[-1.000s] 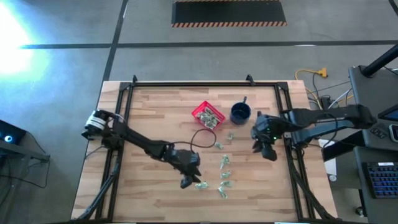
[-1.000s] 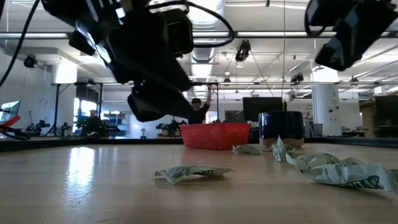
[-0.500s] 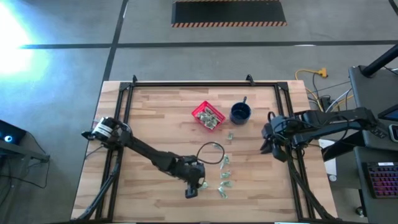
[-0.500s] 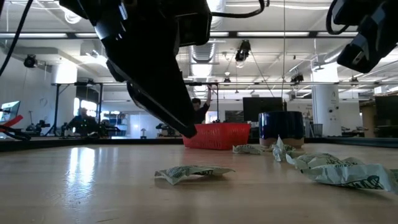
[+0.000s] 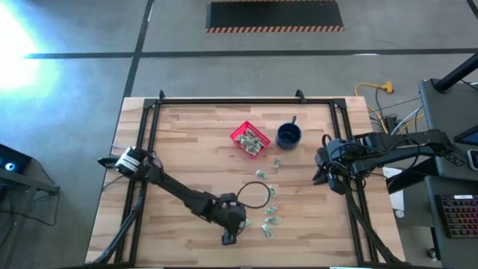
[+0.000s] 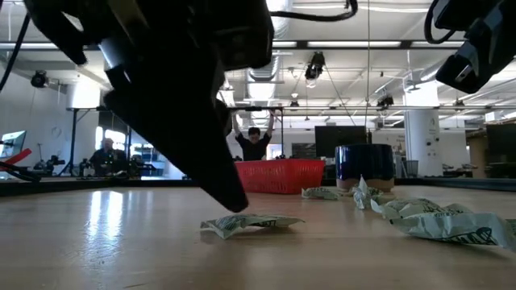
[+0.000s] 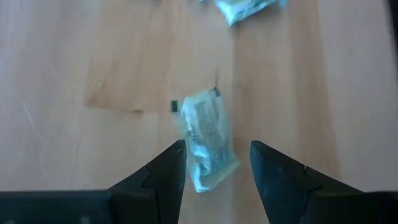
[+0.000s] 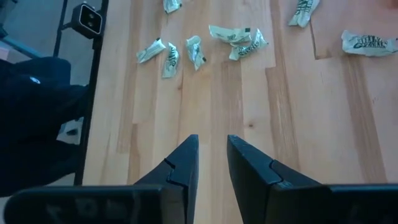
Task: Pick and place Stevia / Truvia into bins
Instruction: Put the stevia packet into the red basket
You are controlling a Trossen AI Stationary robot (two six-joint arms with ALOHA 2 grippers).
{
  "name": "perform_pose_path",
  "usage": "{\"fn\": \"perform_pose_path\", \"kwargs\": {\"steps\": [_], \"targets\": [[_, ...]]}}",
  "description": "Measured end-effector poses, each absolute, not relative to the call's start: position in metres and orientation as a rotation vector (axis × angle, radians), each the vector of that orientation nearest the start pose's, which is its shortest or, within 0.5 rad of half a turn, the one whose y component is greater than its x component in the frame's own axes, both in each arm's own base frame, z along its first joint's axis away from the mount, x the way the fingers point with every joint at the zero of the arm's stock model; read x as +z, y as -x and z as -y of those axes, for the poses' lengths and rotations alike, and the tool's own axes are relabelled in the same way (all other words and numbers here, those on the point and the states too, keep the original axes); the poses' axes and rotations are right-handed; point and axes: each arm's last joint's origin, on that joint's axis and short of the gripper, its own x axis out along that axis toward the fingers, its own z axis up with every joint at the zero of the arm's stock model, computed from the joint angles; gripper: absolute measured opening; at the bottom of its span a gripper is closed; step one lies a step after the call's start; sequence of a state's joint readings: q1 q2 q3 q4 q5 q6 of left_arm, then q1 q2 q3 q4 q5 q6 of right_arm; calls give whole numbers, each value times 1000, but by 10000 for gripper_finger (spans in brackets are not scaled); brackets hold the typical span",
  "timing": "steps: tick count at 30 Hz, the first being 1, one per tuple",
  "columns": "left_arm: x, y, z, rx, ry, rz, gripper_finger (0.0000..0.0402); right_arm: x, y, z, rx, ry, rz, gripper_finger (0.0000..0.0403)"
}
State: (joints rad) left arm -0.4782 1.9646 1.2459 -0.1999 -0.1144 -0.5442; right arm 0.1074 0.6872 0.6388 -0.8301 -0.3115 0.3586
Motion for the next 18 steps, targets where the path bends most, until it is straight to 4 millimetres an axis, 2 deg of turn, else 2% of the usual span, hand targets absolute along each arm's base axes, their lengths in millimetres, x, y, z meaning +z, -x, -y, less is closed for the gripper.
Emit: {"fn": "perform_pose_path", "kwargs": {"steps": [6, 11, 18], "targets": [[145, -370, 187, -53, 237, -937, 162, 245, -122, -22, 236, -407, -942, 74], [143, -371, 187, -4, 270, -954, 158, 245, -122, -22, 240, -401, -941, 74], [145, -373, 185, 20, 269, -948, 100, 246, -122, -22, 246, -390, -937, 71]]}}
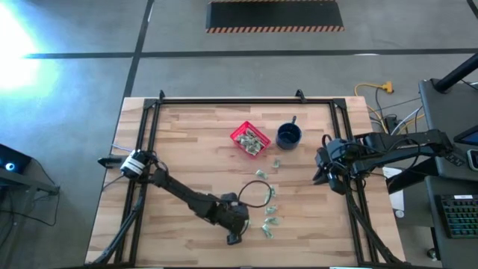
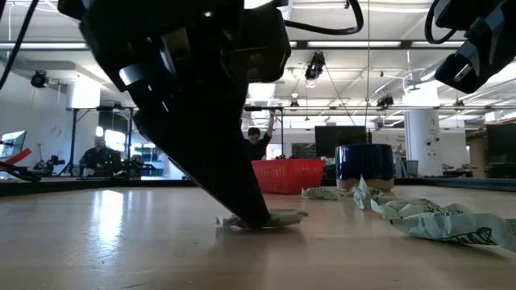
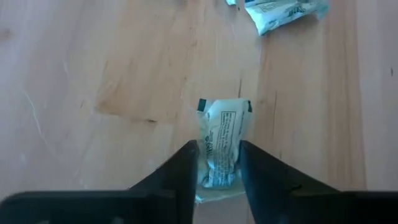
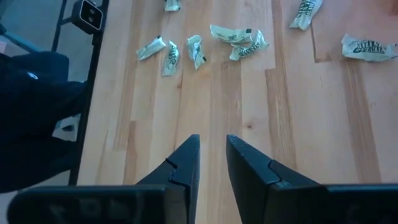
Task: Pick and place Stevia / Truvia into bins
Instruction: Put the stevia packet into the red basket
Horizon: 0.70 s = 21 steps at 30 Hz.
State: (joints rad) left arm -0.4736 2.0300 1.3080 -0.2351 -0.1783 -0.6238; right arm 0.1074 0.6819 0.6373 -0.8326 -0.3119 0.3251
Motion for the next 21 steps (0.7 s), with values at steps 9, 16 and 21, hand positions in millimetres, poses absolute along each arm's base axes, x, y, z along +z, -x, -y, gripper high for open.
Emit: {"fn": "perform_pose_path", "kwargs": {"steps": [9, 16, 21], "targets": [[147, -374, 186, 27, 301, -937, 19, 246, -122, -22, 248, -386, -936, 68], [166, -385, 185, 15, 330, -882, 8, 246, -122, -22, 252, -379, -935, 68], [200, -399, 171, -8, 314, -782, 8, 247, -123, -22, 256, -375, -917, 68]]}}
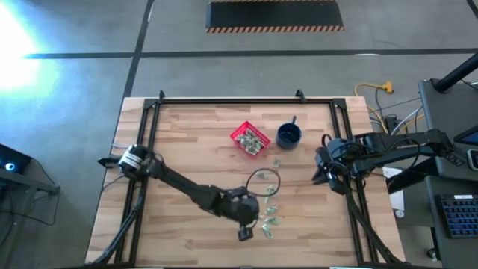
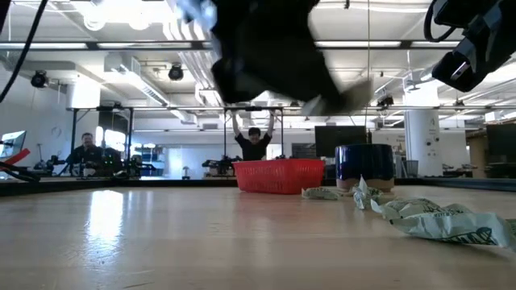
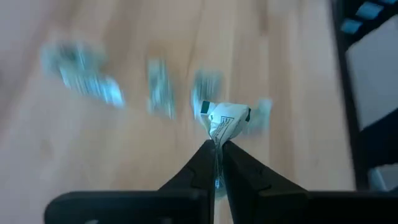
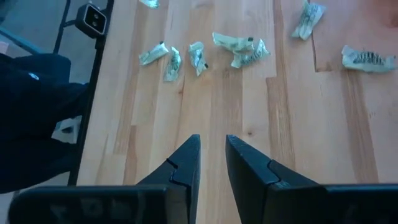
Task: Pick and place Stevia / Truvia into bins
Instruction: Put the stevia packet into the red basket
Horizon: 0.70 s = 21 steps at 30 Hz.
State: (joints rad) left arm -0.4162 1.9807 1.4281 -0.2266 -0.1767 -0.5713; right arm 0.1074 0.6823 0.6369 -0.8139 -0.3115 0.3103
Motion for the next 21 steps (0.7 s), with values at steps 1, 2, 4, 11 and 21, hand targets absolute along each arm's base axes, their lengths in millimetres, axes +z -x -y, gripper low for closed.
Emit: {"fn": "perform_pose_path", "kwargs": {"steps": [1, 2, 4, 11, 21], "targets": [[209, -402, 166, -11, 301, -753, 8, 247, -124, -22, 258, -374, -908, 68], [218, -404, 162, -12, 285, -724, 8, 248, -124, -22, 260, -374, -898, 68], [233, -409, 151, -12, 241, -675, 8, 249, -126, -23, 265, -373, -872, 68], [277, -415, 106, 124, 0, -517, 8, 252, -134, -23, 251, -378, -811, 68], [266, -416, 30, 413, -349, -638, 8, 253, -148, -20, 104, -394, -739, 68]]}}
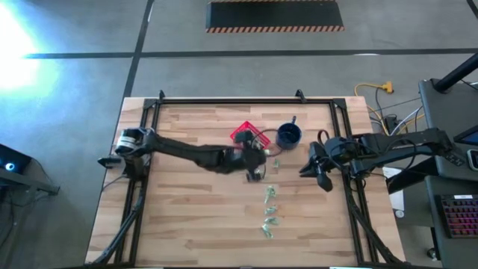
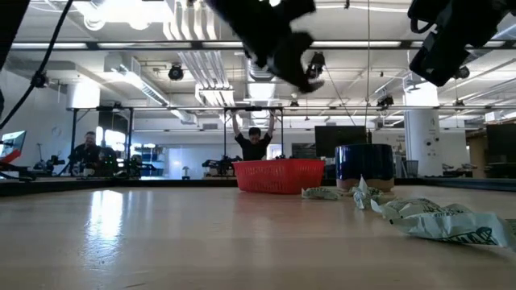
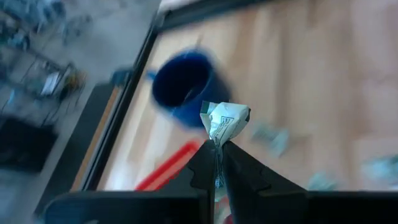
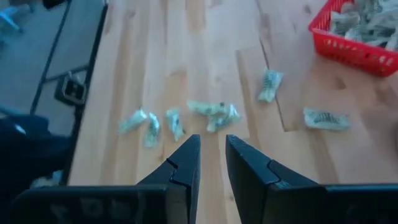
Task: Pick and place Stevia / Truvia into bins
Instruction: Put the stevia packet into the red basket
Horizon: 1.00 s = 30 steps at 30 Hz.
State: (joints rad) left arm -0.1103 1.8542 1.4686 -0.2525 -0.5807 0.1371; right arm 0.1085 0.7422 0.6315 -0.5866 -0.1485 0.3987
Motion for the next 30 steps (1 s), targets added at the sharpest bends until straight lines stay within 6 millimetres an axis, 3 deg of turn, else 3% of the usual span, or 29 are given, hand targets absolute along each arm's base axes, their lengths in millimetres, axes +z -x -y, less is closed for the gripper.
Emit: {"fn": "perform_pose_path", "kwargs": {"steps": [9, 16, 22, 30], "targets": [[246, -404, -36, 529, -346, -864, 8, 250, -166, -20, -12, -497, -689, 68], [232, -395, -75, 395, -309, -959, 8, 245, -187, -21, -76, -574, -653, 68], [220, -388, -85, 354, -347, -1015, 25, 235, -207, -23, -80, -590, -650, 68], [220, -389, -84, 329, -368, -1013, 107, 204, -226, -25, -113, -537, -791, 68]]}}
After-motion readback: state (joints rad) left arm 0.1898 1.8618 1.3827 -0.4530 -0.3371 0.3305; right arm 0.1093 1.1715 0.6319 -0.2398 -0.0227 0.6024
